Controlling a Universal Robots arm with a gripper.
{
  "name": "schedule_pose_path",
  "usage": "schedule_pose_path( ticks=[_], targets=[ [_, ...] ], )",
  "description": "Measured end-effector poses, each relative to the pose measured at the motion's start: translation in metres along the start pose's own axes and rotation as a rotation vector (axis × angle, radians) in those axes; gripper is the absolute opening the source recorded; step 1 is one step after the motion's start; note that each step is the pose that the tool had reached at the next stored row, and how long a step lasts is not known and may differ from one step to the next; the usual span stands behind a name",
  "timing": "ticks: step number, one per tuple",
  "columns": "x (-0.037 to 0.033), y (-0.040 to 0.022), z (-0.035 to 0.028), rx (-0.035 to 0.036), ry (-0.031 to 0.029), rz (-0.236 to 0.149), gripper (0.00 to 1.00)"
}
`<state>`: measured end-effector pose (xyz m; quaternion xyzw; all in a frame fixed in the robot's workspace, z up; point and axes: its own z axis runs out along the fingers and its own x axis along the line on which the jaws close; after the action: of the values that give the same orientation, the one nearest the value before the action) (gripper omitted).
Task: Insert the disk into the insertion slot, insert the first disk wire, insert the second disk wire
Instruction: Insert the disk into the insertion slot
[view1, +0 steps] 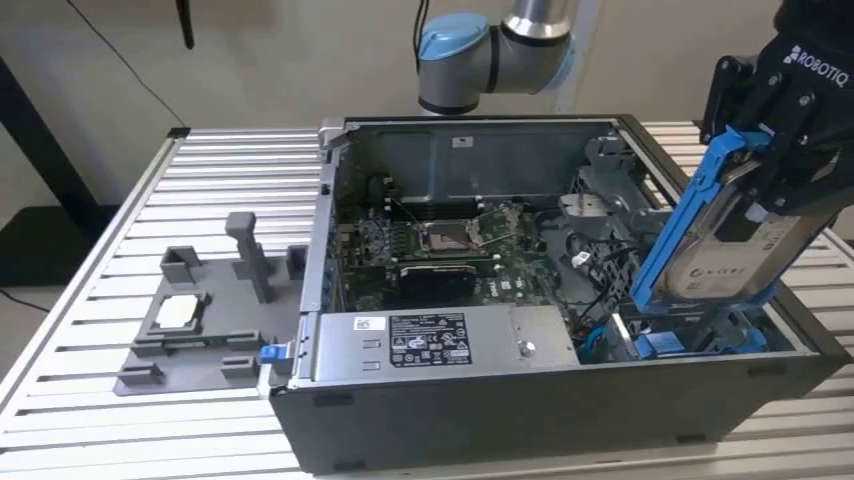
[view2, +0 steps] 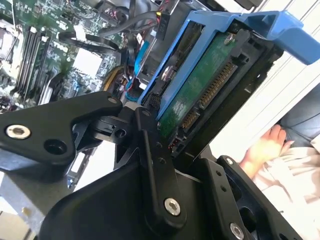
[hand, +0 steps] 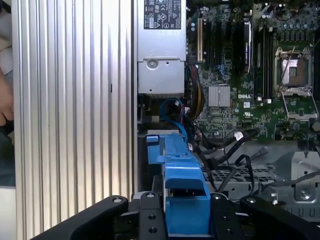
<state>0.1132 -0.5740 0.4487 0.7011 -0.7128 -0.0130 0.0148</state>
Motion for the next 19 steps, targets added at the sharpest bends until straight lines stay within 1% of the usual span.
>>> schedule_pose_path(
  ticks=[4,8,10,11,12,13,14,19],
  targets=[
    [0.0,-0.001,0.0043,0.0002,-0.0046,-0.002,0.32],
    [0.0,-0.0043,0.0073,0.0006,-0.0133,-0.003,0.32],
    [-0.0001,-0.0059,0.0084,0.0004,-0.0255,-0.004,0.32],
    [-0.0001,-0.0063,0.0092,0.0003,-0.0307,-0.004,0.32],
    [0.0,-0.0067,0.0104,0.0002,-0.0351,-0.004,0.32],
    [0.0002,-0.0068,0.0118,0.0002,-0.0372,-0.004,0.32],
    [0.0007,-0.007,0.0133,0.0001,-0.038,-0.004,0.32],
    [0.0011,-0.0077,0.0223,-0.0005,-0.0381,-0.004,0.32]
  ],
)
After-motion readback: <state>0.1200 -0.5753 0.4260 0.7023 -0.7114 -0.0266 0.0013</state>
